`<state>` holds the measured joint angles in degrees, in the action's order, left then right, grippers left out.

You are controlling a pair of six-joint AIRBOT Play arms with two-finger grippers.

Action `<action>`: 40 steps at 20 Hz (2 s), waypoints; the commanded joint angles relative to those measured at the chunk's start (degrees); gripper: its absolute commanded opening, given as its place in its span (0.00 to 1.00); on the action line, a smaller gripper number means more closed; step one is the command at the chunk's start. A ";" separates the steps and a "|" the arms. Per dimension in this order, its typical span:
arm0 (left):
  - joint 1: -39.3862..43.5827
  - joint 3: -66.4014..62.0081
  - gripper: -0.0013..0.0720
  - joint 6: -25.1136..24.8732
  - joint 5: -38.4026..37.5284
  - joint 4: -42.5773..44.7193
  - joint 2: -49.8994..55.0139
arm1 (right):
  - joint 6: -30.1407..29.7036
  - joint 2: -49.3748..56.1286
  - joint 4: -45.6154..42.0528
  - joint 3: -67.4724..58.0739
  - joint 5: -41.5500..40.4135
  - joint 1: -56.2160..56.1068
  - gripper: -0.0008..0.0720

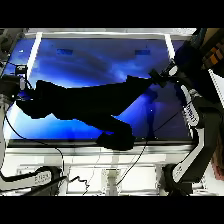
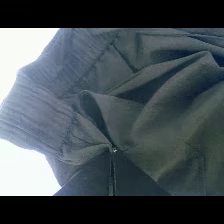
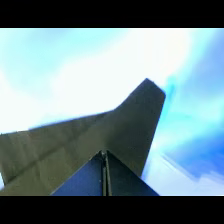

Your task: Fold the clothes and pants, and hang the long-sleeved shirts on hangers.

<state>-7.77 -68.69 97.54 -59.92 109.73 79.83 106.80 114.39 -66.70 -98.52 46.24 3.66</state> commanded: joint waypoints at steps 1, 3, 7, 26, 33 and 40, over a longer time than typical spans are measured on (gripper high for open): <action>-0.07 0.00 0.04 -0.02 0.42 -0.74 0.13 | 0.02 -1.81 -3.19 -1.01 4.15 -0.13 0.02; -0.07 -0.02 0.04 -0.04 0.42 -0.72 0.09 | -1.97 -3.63 -6.64 -2.80 5.97 -0.13 0.02; -0.07 -0.02 0.04 -0.02 0.52 -0.74 0.09 | -3.19 -5.01 -6.36 -4.55 14.43 -0.26 0.60; -0.11 0.00 0.04 -0.04 3.28 -0.68 0.13 | 10.97 0.57 -1.16 -0.52 4.48 -4.79 0.02; -0.07 -0.28 0.04 -0.02 6.86 -0.74 0.04 | 5.88 -4.42 -6.12 -5.49 -0.07 -4.74 0.02; -0.07 -0.68 0.04 0.00 6.82 -1.01 -0.26 | 4.85 -5.03 -11.74 -8.70 21.57 -4.79 0.42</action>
<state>-7.84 -69.28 97.51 -53.34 108.97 79.64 111.63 109.27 -76.55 -107.28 58.26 -1.06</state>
